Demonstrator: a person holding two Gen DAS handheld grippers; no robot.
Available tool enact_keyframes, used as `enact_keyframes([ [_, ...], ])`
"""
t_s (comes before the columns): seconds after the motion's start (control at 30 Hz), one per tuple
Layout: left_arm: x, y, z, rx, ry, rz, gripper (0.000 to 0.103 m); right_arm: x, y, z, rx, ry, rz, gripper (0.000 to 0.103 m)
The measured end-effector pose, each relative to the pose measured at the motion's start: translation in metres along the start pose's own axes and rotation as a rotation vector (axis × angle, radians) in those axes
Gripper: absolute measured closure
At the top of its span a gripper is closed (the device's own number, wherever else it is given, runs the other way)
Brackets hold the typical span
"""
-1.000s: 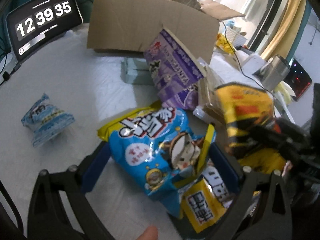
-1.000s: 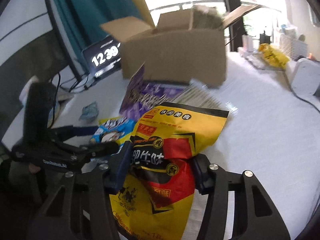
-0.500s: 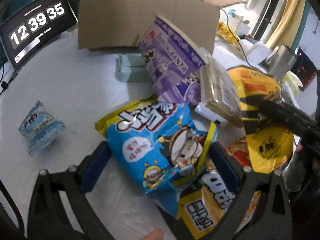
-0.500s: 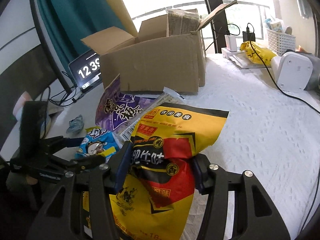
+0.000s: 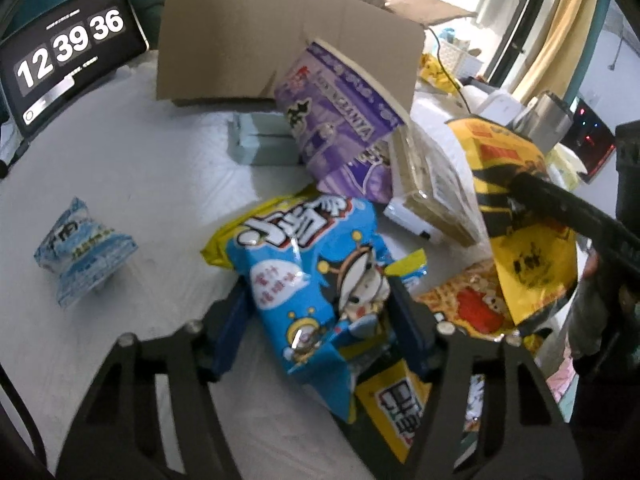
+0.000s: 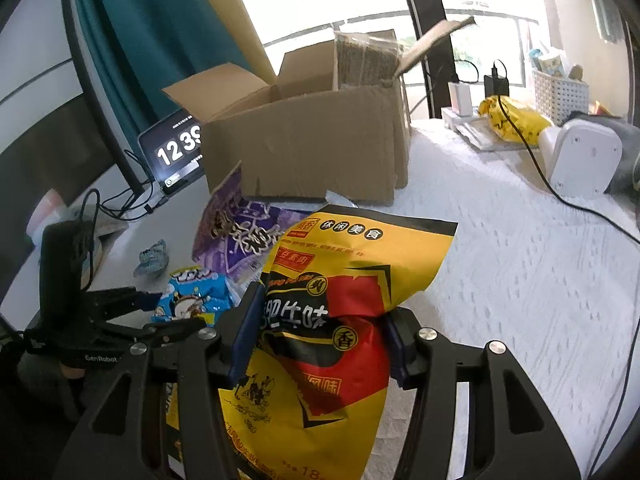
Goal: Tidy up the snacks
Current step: 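Grasp the blue cartoon bag with the left tool while the right grasps the yellow-black bag, then carry both bags over the box and open both tools to drop them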
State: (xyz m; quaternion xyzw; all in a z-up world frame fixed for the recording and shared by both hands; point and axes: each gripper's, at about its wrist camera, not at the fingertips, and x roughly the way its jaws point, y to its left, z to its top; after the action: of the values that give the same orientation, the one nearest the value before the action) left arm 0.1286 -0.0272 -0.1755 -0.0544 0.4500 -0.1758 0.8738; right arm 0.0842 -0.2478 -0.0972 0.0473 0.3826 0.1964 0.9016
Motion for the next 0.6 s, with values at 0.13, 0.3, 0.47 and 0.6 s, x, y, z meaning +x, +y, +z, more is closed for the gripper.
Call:
enact_keyframes([
  [0.13, -0.008, 0.006, -0.003, -0.023, -0.013, -0.013, 0.039, 0.0, 0.008, 0.006, -0.018, -0.008, -0.002, 0.047],
  [0.3, -0.027, 0.017, -0.005, -0.039, -0.052, 0.007, 0.039, 0.002, 0.018, 0.014, -0.045, -0.013, -0.005, 0.047],
  [0.47, -0.05, 0.026, -0.001, -0.042, -0.112, 0.034, 0.039, 0.0, 0.03, 0.026, -0.076, -0.026, -0.006, 0.047],
  [0.6, -0.066, 0.032, 0.004, -0.044, -0.162, 0.056, 0.039, -0.002, 0.039, 0.038, -0.104, -0.041, -0.01, 0.047],
])
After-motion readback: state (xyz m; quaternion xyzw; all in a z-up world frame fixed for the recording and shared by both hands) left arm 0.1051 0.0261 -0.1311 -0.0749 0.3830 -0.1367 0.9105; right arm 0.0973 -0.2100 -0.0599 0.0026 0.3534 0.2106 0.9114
